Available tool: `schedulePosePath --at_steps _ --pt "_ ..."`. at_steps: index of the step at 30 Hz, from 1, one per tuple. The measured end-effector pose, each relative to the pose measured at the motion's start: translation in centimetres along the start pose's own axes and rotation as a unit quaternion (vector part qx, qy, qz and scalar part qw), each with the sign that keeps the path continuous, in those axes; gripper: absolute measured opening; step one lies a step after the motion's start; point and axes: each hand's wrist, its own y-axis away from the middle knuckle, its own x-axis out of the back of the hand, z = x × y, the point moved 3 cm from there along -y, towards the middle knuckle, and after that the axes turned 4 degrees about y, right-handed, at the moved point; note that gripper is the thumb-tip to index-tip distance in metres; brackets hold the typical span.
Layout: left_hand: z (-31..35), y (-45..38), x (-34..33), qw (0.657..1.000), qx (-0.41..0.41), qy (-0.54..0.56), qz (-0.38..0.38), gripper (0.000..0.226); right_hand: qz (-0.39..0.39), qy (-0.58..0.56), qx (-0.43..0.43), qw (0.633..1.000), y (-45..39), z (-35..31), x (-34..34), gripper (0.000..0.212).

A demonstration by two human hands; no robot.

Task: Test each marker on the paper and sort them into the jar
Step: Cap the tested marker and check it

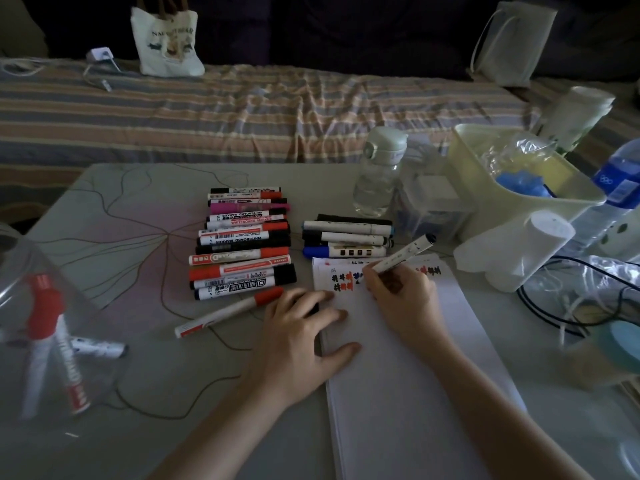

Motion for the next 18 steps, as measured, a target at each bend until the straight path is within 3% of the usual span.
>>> schedulePosePath --at_steps 11,18 --pt "-0.06 0.04 -0.01 1.0 0.012 0.0 -0.016 0.052 0.03 0.01 0.026 0.999 0.12 -0.14 -0.16 0.02" --pt "-0.01 0.0 0.06 1.0 0.012 -0.001 -0.02 0.051 0.005 0.002 0.049 0.999 0.3 -0.03 -0.19 0.019"
